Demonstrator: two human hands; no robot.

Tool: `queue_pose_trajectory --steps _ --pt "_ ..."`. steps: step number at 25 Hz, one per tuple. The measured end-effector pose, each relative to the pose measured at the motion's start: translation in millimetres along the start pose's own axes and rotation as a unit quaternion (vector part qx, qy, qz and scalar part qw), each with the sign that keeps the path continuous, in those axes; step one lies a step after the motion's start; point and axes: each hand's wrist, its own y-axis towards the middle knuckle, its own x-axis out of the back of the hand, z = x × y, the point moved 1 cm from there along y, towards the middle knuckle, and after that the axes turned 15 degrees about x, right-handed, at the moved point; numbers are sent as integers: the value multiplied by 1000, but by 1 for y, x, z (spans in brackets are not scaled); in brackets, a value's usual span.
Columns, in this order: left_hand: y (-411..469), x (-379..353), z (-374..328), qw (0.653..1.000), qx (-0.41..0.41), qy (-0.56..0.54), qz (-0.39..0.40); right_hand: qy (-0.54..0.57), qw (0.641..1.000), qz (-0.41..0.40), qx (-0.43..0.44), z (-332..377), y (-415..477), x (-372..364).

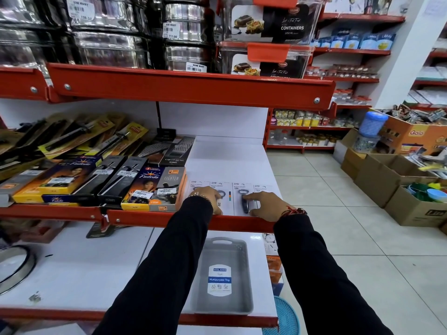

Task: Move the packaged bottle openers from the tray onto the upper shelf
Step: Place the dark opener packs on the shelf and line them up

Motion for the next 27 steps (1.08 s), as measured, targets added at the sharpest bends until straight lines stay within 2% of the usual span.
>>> queue_pose_trajectory --steps 11,14,19,27 --pt "-4 0 -5 1000 -5 16 -2 2 1000 -5 9 4 -4 1" --pt "-3 0 -3 1000 -2 11 -3 13 999 -28 -24 -3 -7 5" --pt "-3 -1 -4 1000 6 11 -8 -43 995 15 -93 -20 -7 3" --pt "-2 -2 -5 1000 24 1 -13 -48 994 9 -99 -22 -2 -1"
